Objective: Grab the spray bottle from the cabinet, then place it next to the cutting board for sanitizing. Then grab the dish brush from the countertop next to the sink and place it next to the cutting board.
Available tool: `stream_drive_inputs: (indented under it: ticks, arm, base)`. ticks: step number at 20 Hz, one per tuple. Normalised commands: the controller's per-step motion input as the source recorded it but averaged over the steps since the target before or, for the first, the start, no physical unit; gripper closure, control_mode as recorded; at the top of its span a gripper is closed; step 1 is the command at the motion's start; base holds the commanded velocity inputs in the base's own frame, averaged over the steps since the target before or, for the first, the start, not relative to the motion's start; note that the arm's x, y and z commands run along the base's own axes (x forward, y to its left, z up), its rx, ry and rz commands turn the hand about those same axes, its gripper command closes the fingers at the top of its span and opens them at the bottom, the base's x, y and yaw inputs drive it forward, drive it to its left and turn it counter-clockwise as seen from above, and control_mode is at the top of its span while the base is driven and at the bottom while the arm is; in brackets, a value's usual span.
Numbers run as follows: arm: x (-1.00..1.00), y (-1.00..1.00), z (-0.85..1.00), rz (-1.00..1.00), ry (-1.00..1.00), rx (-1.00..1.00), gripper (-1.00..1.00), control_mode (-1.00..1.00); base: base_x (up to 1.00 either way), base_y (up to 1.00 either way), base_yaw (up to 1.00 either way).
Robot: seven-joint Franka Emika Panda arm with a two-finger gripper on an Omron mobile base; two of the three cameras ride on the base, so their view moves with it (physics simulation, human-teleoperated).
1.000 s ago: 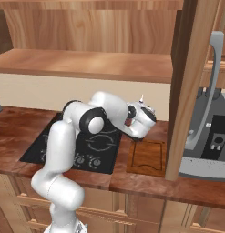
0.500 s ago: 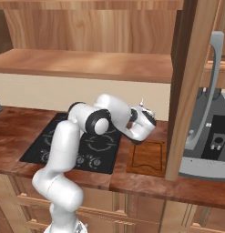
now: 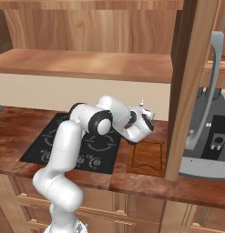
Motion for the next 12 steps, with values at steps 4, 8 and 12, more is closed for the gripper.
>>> stream_drive_inputs:
  ticks: [4, 8, 12]
  arm:
    - [0.00, 0.00, -0.52, 0.02, -0.08, 0.00, 1.00, -1.00]
    - [0.00, 0.00, -0.54, 0.02, -0.06, 0.00, 1.00, -1.00]
    - [-0.02, 0.00, -0.59, 0.01, -0.04, -0.02, 1.00, -1.00]
  base:
    - [0.00, 0.00, 0.00]
    - [0.00, 0.00, 0.00]
    - [0.00, 0.00, 0.00]
